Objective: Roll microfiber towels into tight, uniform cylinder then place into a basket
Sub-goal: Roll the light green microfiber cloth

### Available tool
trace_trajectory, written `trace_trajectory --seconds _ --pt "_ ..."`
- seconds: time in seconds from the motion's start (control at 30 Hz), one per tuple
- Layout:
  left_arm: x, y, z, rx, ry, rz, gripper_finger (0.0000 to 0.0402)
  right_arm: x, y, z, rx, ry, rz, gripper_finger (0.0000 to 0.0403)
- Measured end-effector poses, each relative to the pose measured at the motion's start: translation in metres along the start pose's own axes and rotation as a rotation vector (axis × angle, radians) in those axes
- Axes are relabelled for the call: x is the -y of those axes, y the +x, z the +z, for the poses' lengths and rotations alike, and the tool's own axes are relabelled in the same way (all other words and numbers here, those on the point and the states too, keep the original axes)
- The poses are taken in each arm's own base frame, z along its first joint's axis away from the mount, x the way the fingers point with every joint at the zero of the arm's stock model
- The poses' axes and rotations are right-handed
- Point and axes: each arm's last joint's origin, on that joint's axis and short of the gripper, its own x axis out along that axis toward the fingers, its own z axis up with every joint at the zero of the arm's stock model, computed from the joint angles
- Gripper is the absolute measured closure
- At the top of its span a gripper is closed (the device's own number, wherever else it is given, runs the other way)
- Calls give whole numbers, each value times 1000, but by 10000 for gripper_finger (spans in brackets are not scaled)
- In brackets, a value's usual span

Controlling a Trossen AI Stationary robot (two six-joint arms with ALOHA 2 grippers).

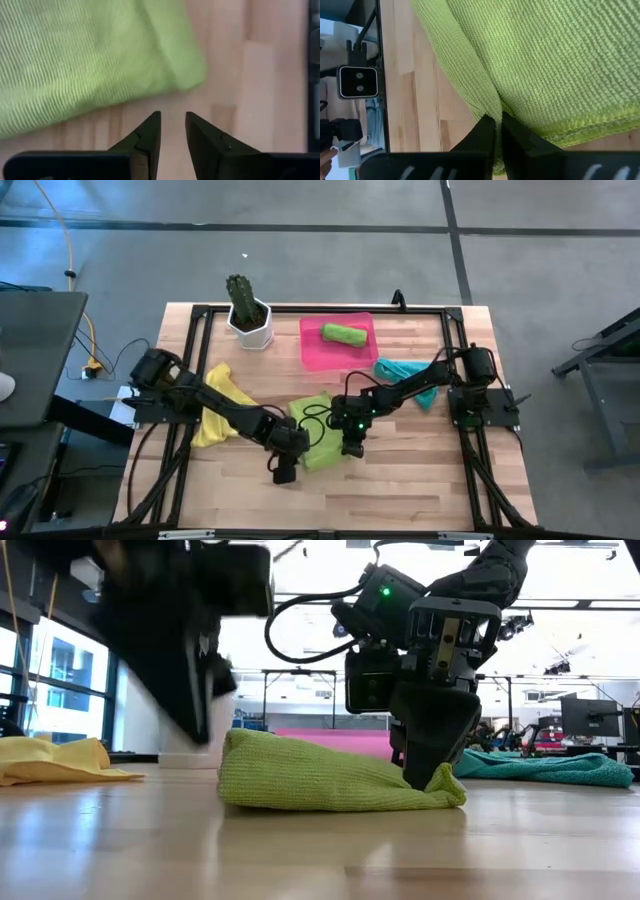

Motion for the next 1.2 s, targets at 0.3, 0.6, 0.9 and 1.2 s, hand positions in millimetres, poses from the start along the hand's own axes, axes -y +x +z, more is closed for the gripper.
trace_trajectory --seconds 0.3,0.6,0.9,1.2 --pt "31 -18 8 286 181 65 296 0 0 0 2 6 0 391" --pt "38 26 0 301 288 108 208 0 0 1 9 0 2 391" --pt "29 52 -11 214 311 157 193 0 0 1 12 -7 5 391" --pt "25 54 -16 167 231 192 193 0 0 2 19 -29 0 391"
